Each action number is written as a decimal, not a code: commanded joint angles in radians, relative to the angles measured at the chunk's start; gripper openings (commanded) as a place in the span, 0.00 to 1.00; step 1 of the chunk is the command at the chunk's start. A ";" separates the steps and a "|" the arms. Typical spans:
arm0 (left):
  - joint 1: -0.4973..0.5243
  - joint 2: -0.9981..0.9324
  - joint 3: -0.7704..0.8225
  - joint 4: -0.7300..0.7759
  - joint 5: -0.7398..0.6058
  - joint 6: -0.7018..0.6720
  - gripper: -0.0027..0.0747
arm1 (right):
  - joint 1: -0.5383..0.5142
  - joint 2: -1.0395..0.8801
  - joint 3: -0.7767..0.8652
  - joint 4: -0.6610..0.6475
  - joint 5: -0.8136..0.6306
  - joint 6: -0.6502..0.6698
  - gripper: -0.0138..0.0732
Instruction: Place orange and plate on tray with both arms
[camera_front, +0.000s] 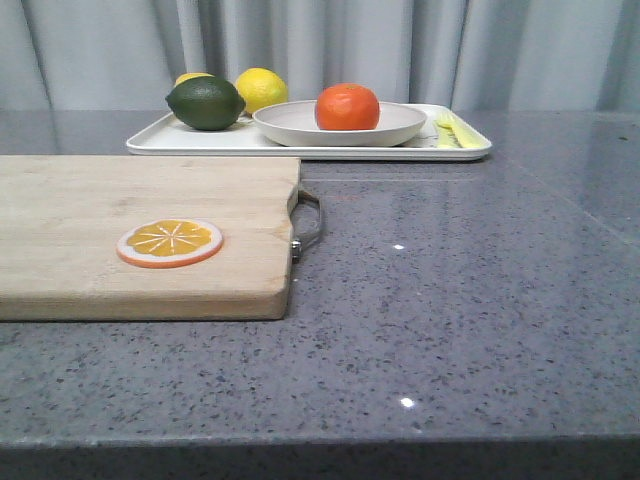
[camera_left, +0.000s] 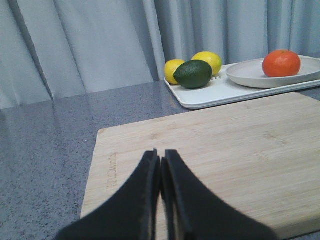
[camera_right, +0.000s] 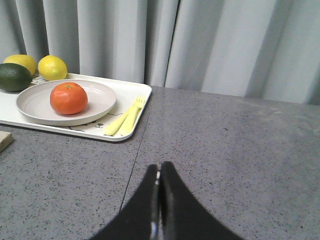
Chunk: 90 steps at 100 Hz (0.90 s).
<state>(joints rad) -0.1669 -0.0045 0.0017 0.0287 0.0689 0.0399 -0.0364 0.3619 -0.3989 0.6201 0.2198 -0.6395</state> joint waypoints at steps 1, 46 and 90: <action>0.001 -0.035 0.007 0.003 -0.059 -0.008 0.01 | -0.002 0.007 -0.024 0.014 -0.061 -0.010 0.04; 0.001 -0.033 0.007 -0.011 -0.054 -0.008 0.01 | -0.002 0.007 -0.024 0.014 -0.061 -0.010 0.04; 0.001 -0.033 0.007 -0.011 -0.054 -0.008 0.01 | -0.002 0.007 -0.024 0.014 -0.061 -0.010 0.04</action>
<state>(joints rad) -0.1666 -0.0045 0.0017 0.0261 0.0853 0.0399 -0.0364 0.3619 -0.3989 0.6201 0.2198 -0.6410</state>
